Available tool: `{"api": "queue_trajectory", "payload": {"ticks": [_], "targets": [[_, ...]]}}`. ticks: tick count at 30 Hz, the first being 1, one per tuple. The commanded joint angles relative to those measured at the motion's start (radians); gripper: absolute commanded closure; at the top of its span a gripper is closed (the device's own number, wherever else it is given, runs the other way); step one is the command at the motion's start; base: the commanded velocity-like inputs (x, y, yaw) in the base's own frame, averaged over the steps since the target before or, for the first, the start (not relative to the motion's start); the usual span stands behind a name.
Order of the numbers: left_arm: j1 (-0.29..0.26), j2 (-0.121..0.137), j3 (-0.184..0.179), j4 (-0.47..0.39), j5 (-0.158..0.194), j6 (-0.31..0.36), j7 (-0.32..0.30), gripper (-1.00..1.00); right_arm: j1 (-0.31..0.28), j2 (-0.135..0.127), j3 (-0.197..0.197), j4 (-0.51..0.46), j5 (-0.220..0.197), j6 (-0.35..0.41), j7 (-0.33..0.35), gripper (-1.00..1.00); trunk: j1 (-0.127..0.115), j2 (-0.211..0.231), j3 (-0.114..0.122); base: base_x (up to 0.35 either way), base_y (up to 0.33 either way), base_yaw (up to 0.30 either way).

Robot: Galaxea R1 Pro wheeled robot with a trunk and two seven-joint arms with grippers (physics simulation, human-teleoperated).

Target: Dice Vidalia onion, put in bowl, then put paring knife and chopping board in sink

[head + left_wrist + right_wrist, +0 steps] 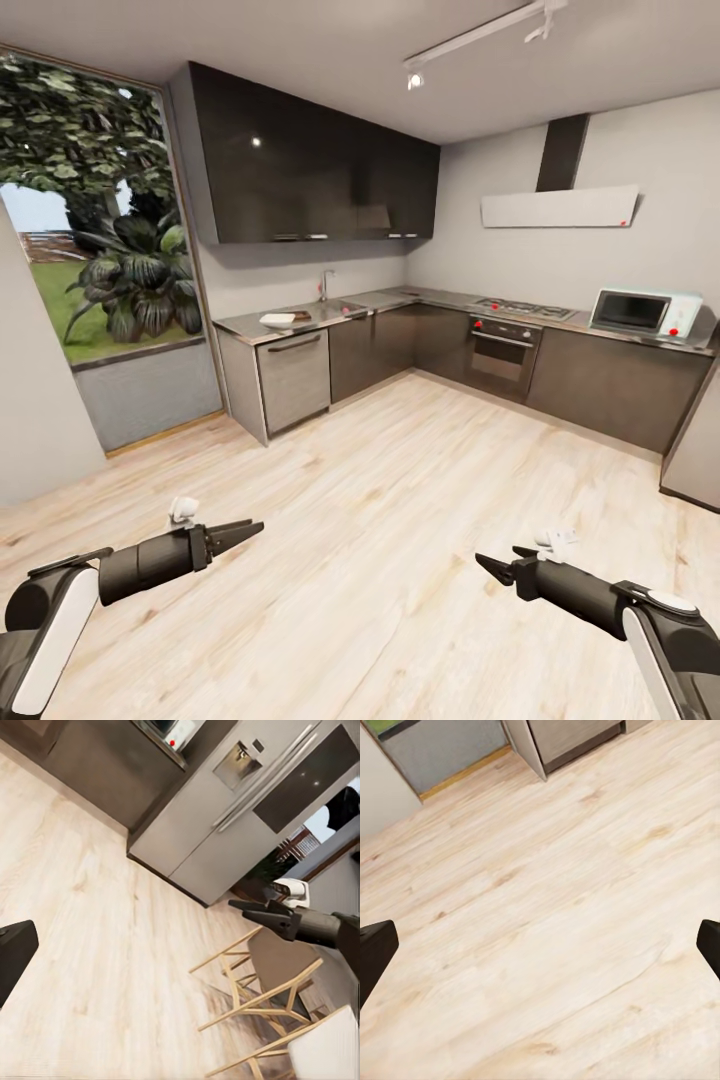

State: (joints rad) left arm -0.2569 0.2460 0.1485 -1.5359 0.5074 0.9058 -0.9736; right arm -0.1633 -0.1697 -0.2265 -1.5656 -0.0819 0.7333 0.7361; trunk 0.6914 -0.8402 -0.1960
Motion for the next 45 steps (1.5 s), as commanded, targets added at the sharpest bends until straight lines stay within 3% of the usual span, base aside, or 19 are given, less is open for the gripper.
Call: {"api": "queue_trajectory", "payload": {"ticks": [1, 11, 16, 21, 24, 28, 36, 42, 45], "targets": [[-0.001, 0.001, 0.0, 0.0, 0.001, 0.007, -0.002, -1.0, -0.001, 0.0, -0.001, 0.0, -0.008, 0.009, -0.002, -1.0, -0.004, 0.006, 0.002, 0.0, 0.0, 0.0], [-0.001, 0.009, 0.002, 0.0, -0.001, 0.013, 0.002, -1.0, -0.001, 0.001, -0.008, -0.001, -0.009, 0.011, -0.003, -1.0, -0.042, 0.076, 0.033, 0.0, 0.0, 0.0], [-0.001, 0.01, 0.003, 0.0, 0.0, 0.014, 0.005, -1.0, -0.001, -0.003, -0.091, -0.002, -0.012, 0.023, 0.008, -1.0, -0.061, 0.111, 0.049, 0.0, 0.0, 0.0], [-0.022, 0.001, 0.005, 0.001, 0.004, 0.051, 0.001, -1.0, -0.001, -0.003, -0.123, -0.001, -0.01, 0.037, 0.009, -1.0, -0.08, 0.146, 0.064, 0.0, 0.0, 0.0], [-0.061, -0.016, 0.006, 0.003, 0.04, 0.098, 0.002, -1.0, -0.001, -0.004, -0.133, -0.002, -0.01, 0.047, 0.012, -1.0, -0.092, 0.167, 0.074, 0.0, 0.0, 0.0], [-0.072, -0.021, 0.003, 0.006, 0.078, 0.122, 0.0, -1.0, -0.001, -0.013, -0.131, -0.002, -0.01, 0.046, 0.015, -1.0, -0.107, 0.195, 0.086, 0.0, 0.0, 0.0], [-0.076, -0.025, -0.001, 0.014, 0.087, 0.126, -0.002, -1.0, -0.001, -0.017, -0.128, 0.001, 0.001, 0.037, 0.011, -1.0, -0.138, 0.251, 0.111, 0.0, 0.0, 0.0], [-0.076, 0.016, 0.007, 0.018, 0.086, 0.124, -0.005, -1.0, 0.0, -0.017, -0.128, 0.0, 0.002, 0.036, 0.016, -1.0, -0.161, 0.293, 0.13, 0.0, 0.0, 0.0], [-0.076, 0.026, 0.002, 0.018, 0.085, 0.09, -0.007, -1.0, -0.001, -0.018, -0.128, -0.001, -0.002, 0.04, 0.017, -1.0, -0.172, 0.314, 0.14, 0.0, 0.0, 0.0]]}}
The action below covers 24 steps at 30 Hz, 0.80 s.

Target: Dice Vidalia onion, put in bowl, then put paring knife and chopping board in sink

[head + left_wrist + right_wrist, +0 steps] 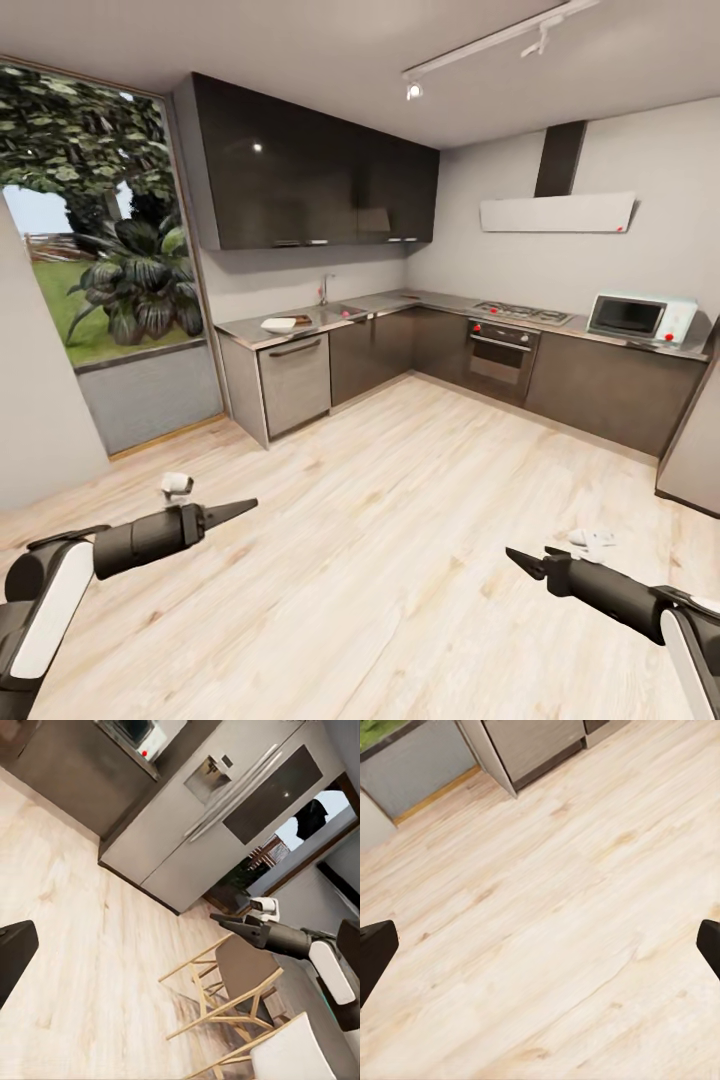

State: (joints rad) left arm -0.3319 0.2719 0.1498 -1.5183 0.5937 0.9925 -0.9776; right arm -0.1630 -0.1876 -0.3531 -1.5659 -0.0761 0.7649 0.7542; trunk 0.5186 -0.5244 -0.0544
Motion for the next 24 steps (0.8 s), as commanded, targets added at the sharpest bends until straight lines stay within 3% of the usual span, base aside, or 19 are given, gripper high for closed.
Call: {"api": "queue_trajectory", "payload": {"ticks": [1, 4, 5, 8, 10, 14, 18, 24], "targets": [[-0.001, 0.002, -0.001, 0.0, -0.001, -0.018, -0.01, -1.0, -0.001, 0.0, 0.0, -0.001, -0.01, 0.011, 0.001, -1.0, -0.003, 0.005, 0.001, 0.0, 0.0, 0.0], [-0.001, 0.007, -0.01, 0.0, -0.002, -0.057, -0.062, -1.0, -0.003, -0.002, 0.0, -0.001, -0.016, 0.017, 0.013, -1.0, -0.015, 0.026, 0.011, 0.0, 0.0, 0.0], [-0.001, 0.013, -0.017, 0.0, -0.012, -0.104, -0.155, -1.0, -0.029, 0.002, 0.001, -0.001, -0.02, 0.043, 0.057, -1.0, -0.019, 0.033, 0.014, 0.0, 0.0, 0.0], [-0.001, 0.03, -0.019, 0.0, -0.095, -0.15, -0.283, -1.0, -0.073, 0.009, 0.01, -0.001, -0.02, 0.095, 0.11, -1.0, -0.03, 0.054, 0.023, 0.0, 0.0, 0.0], [-0.001, 0.037, -0.019, 0.001, -0.132, -0.155, -0.345, -1.0, -0.082, 0.009, 0.013, -0.002, -0.02, 0.097, 0.117, -1.0, -0.038, 0.068, 0.029, 0.0, 0.0, 0.0], [-0.001, 0.044, -0.008, 0.01, -0.168, -0.158, -0.384, -1.0, -0.086, 0.011, 0.025, -0.001, -0.015, 0.092, 0.124, -1.0, -0.053, 0.096, 0.042, 0.0, 0.0, 0.0], [-0.001, 0.046, -0.005, 0.015, -0.17, -0.157, -0.387, -1.0, -0.087, 0.011, 0.028, 0.003, 0.001, 0.075, 0.12, -1.0, -0.069, 0.124, 0.054, 0.0, 0.0, 0.0], [-0.001, 0.045, -0.004, 0.016, -0.171, -0.157, -0.388, -1.0, -0.087, 0.011, 0.032, 0.002, 0.013, 0.003, 0.125, -1.0, -0.069, 0.124, 0.054, 0.0, 0.0, 0.0]]}}
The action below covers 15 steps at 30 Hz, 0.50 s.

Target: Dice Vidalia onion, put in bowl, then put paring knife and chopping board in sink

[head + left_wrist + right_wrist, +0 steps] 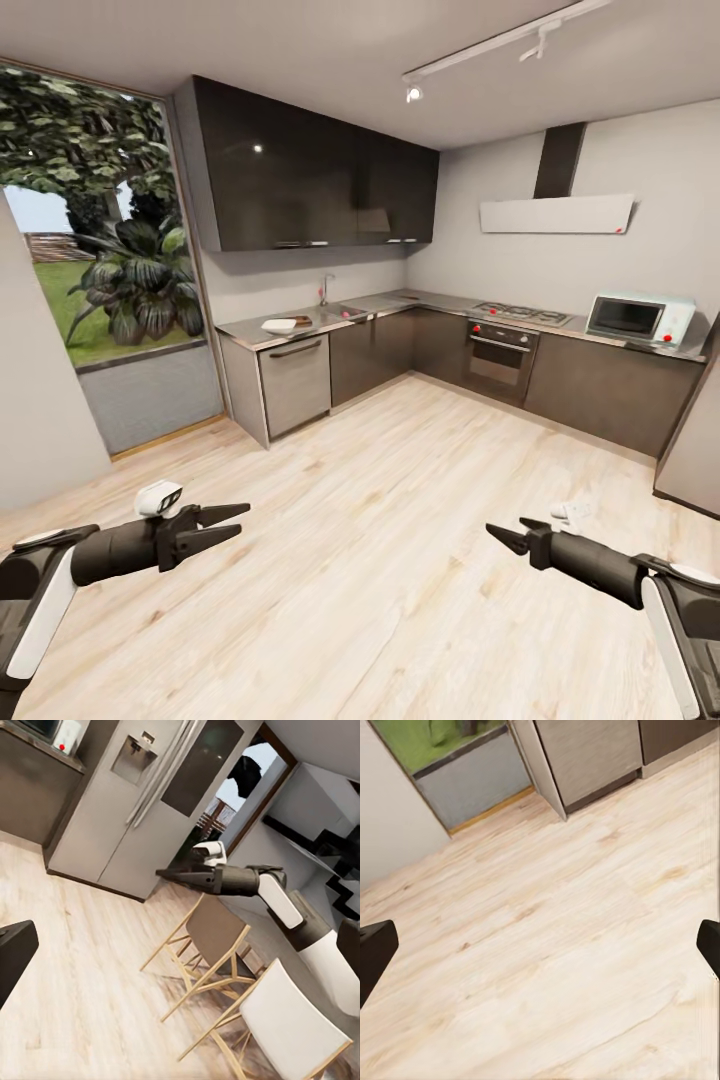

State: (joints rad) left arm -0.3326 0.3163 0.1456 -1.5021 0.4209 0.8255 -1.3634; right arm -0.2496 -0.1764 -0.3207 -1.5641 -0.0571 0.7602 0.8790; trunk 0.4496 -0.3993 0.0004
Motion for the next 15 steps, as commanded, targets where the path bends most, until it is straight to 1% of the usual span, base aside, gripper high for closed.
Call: {"api": "queue_trajectory", "payload": {"ticks": [1, 6, 9, 13, 15], "targets": [[0.0, 0.0, 0.0, 0.0, 0.002, 0.01, -0.002, -1.0, 0.0, 0.0, -0.001, 0.0, -0.005, 0.006, 0.001, -1.0, 0.0, -0.001, 0.0, 0.0, 0.0, 0.0], [0.0, -0.003, 0.0, 0.0, 0.0, 0.008, 0.009, -1.0, 0.0, 0.002, -0.003, 0.002, -0.004, 0.007, -0.008, -1.0, 0.0, -0.001, 0.0, 0.0, 0.0, 0.0], [0.0, -0.002, 0.003, 0.001, 0.008, 0.001, 0.002, -1.0, 0.0, 0.005, -0.003, 0.002, -0.004, 0.007, -0.01, -1.0, 0.0, -0.001, 0.0, 0.014, 0.0, 0.0], [0.0, -0.005, 0.027, 0.003, 0.013, -0.002, -0.005, -1.0, 0.0, 0.004, -0.004, 0.002, -0.003, 0.007, -0.011, -1.0, 0.0, -0.001, 0.0, 0.117, 0.0, 0.0], [0.0, -0.006, 0.049, 0.01, 0.012, -0.007, -0.008, -1.0, 0.0, 0.003, -0.004, 0.002, -0.003, 0.007, -0.011, -1.0, 0.0, -0.001, 0.0, 0.051, 0.0, 0.0]]}}
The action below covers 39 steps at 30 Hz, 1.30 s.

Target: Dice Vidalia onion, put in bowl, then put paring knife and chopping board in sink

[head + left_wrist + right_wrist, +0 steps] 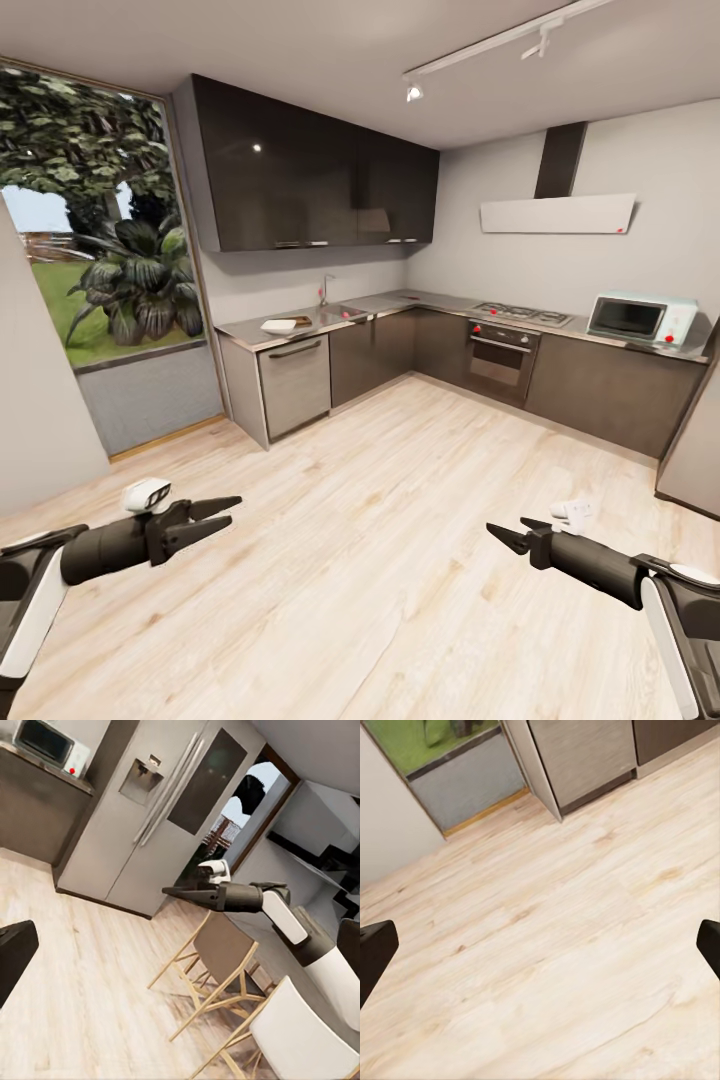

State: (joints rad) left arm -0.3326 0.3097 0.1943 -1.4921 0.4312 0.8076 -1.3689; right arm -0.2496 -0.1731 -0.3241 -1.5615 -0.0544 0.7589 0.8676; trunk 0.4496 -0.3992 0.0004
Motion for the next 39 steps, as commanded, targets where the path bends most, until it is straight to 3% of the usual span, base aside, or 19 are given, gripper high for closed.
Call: {"api": "queue_trajectory", "payload": {"ticks": [1, 7, 23, 39], "targets": [[0.0, 0.0, 0.006, 0.005, 0.002, 0.003, -0.002, -1.0, 0.0, 0.0, -0.001, 0.0, -0.006, 0.008, 0.001, -1.0, 0.0, -0.001, 0.0, 0.026, 0.0, 0.0], [0.0, -0.005, 0.017, 0.018, -0.008, -0.037, 0.012, -1.0, 0.0, 0.0, -0.002, 0.0, -0.005, 0.008, 0.001, -1.0, 0.0, -0.001, 0.0, 0.045, 0.0, 0.0], [0.0, -0.006, 0.021, 0.02, -0.006, 0.008, 0.017, -1.0, 0.0, 0.003, -0.007, -0.005, -0.008, -0.005, 0.011, -1.0, 0.0, -0.001, -0.001, 0.319, 0.0, 0.0], [0.0, -0.006, 0.017, 0.026, -0.004, 0.025, 0.03, -1.0, 0.0, 0.001, -0.008, -0.005, -0.009, -0.001, 0.008, -1.0, 0.0, -0.001, -0.024, 0.325, -0.085, 0.078]]}}
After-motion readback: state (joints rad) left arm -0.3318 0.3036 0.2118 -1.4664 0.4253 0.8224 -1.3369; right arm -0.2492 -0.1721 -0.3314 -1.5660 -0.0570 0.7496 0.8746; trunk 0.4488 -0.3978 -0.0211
